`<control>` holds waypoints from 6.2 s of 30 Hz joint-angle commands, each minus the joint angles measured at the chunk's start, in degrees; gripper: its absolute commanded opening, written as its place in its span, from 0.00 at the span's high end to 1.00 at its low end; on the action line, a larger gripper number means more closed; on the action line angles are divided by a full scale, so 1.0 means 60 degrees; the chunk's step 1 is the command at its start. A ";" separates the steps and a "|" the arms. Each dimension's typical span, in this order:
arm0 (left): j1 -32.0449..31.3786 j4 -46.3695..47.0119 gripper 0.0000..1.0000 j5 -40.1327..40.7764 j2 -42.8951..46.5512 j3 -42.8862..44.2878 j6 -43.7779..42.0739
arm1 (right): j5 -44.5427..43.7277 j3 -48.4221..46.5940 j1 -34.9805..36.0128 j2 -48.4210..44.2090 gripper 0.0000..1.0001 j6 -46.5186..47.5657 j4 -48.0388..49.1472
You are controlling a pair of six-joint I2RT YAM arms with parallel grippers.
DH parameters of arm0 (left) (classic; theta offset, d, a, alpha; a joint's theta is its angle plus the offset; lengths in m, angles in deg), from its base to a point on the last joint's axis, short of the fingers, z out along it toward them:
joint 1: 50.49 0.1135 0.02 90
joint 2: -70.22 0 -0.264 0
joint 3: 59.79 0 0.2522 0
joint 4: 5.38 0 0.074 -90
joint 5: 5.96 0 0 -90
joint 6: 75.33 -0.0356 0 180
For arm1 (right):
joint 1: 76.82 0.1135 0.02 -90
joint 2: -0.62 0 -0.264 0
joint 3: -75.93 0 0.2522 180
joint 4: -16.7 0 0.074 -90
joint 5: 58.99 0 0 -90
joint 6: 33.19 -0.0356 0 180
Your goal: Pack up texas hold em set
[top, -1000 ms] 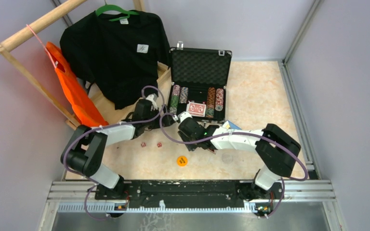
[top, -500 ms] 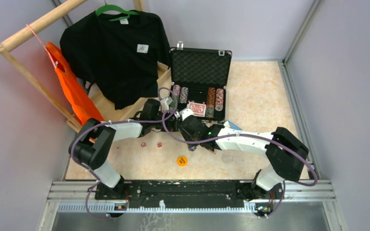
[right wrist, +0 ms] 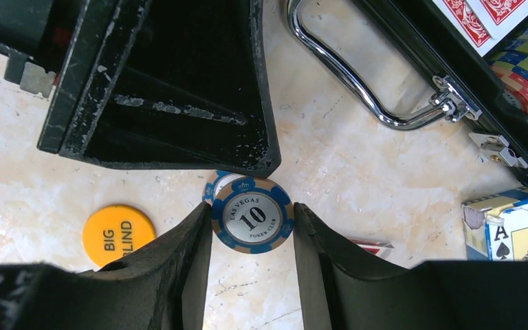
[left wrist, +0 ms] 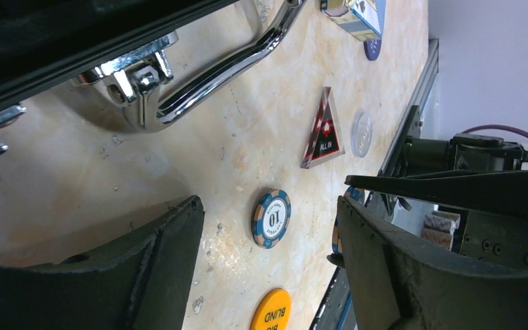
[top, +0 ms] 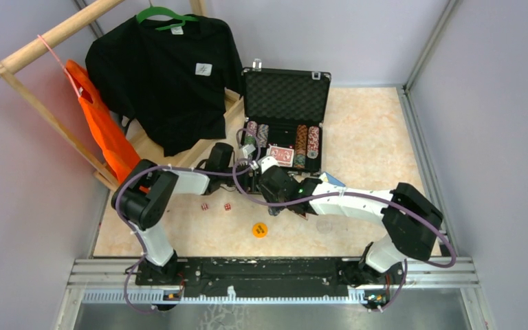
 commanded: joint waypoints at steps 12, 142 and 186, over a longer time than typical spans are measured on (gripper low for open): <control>-0.0158 0.1254 0.30 -0.2425 -0.1133 0.0207 0.0689 | -0.0244 0.0004 0.0050 -0.0188 0.67 0.0259 0.0446; 0.1586 -0.8158 1.00 -0.0920 -0.4576 0.9628 -1.4353 | 0.3784 0.3209 -0.3620 -0.4028 0.41 0.1187 0.5295; 0.1626 -0.9086 1.00 0.0049 -0.4335 0.9629 -1.4706 | 0.4048 0.3293 -0.3685 -0.3625 0.41 0.0951 0.5400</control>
